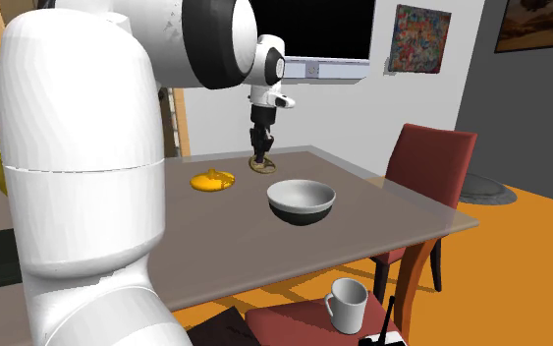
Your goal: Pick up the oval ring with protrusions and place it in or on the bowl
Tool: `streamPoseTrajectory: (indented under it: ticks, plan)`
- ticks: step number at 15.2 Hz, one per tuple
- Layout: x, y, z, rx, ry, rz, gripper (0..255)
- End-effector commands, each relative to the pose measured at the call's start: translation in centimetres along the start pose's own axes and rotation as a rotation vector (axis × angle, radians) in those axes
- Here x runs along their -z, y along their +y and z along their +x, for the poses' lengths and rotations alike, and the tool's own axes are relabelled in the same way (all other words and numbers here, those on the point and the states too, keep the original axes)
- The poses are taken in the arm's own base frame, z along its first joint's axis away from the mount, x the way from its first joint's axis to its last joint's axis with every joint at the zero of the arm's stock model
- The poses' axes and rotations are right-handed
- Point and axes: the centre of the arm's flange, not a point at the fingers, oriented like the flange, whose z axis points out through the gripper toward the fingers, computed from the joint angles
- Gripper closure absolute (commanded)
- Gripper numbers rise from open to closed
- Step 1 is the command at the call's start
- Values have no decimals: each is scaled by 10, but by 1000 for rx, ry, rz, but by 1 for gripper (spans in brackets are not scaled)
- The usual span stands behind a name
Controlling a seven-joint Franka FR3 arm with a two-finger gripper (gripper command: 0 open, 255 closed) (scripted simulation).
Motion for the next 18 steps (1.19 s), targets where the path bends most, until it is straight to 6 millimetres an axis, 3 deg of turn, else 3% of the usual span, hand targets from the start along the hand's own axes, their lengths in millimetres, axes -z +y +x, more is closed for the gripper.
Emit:
streamPoseTrajectory:
  ticks: [1, 10, 18]
  plan:
    - [11, 0, -2, 0, 0, 0, 255]
    - [58, -3, -7, 0, 0, 0, 255]
    - [77, 98, 16, 0, 0, 0, 255]
